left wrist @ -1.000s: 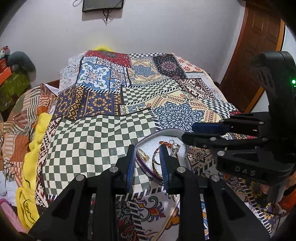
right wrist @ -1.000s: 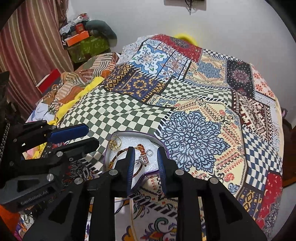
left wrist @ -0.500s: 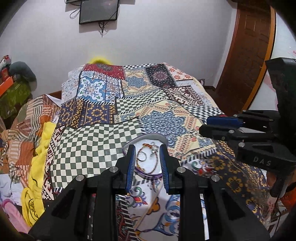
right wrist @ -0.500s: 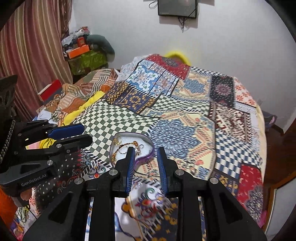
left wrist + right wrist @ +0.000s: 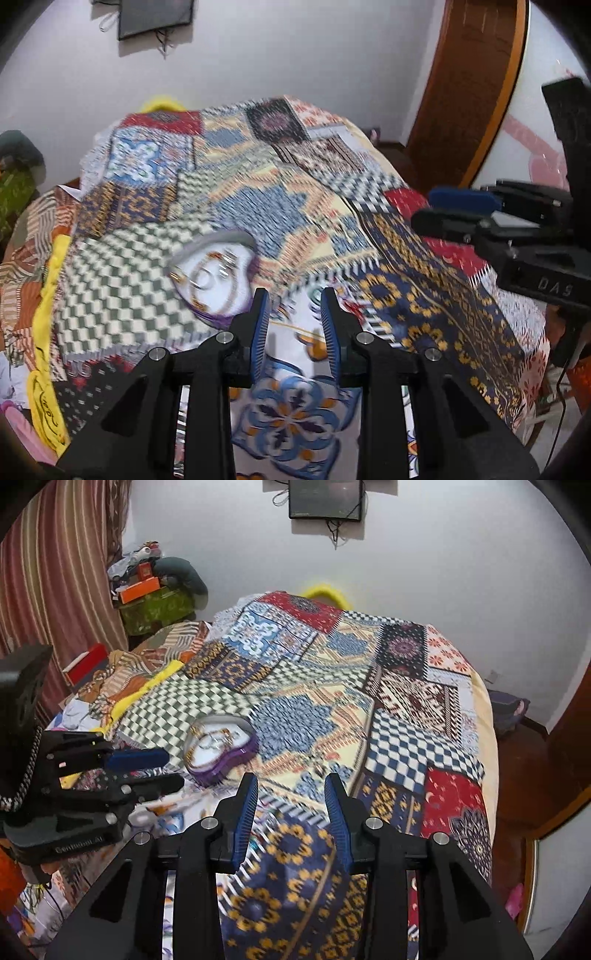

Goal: Organize jewelry
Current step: 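Lift both tools out of the tin toward the bedspread, then grasp the red tassel charm on the bedspread with the left tool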

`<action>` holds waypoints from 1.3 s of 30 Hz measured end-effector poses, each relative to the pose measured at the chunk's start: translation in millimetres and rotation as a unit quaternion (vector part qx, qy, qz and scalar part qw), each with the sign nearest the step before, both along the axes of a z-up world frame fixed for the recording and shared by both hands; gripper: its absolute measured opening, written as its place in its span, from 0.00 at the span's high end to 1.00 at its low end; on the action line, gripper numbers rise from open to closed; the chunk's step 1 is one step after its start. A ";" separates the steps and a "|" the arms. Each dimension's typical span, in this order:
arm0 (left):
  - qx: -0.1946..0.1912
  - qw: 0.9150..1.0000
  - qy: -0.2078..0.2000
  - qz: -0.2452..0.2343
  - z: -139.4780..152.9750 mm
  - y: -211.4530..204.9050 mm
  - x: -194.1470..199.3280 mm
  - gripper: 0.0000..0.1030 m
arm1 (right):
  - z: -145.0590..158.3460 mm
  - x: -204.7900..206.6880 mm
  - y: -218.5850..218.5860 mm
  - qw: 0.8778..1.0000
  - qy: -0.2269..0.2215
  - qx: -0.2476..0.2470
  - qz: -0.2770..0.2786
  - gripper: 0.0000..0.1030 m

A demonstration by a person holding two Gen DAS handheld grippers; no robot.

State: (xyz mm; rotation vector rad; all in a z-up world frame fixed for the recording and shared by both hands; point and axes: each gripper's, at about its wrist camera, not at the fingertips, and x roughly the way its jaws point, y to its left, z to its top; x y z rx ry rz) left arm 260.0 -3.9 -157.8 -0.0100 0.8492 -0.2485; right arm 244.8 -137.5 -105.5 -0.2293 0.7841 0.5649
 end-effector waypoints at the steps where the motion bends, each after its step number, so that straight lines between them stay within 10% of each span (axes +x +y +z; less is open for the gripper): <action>1: -0.001 1.000 0.007 -0.004 -4.3 -4.3 0.9 0.73 | -3.3 -0.5 -3.3 1.000 0.003 0.000 -0.002 0.67; 19: -0.009 0.997 0.064 -0.030 -54.1 -38.4 15.8 0.78 | -38.1 2.7 -25.8 0.998 0.055 0.015 -0.014 0.67; 23: -0.001 0.998 0.058 -0.021 -55.4 -33.8 16.2 0.94 | -42.5 6.0 -17.9 0.998 0.066 0.019 -0.009 0.67; 35: 0.005 1.000 0.029 0.010 -50.5 -13.5 7.6 0.94 | -66.3 17.9 19.9 0.995 0.091 -0.017 0.022 0.67; 39: 0.001 1.000 0.023 0.020 -47.3 -3.9 5.2 0.94 | -73.9 16.5 27.1 0.995 0.085 -0.036 0.033 0.84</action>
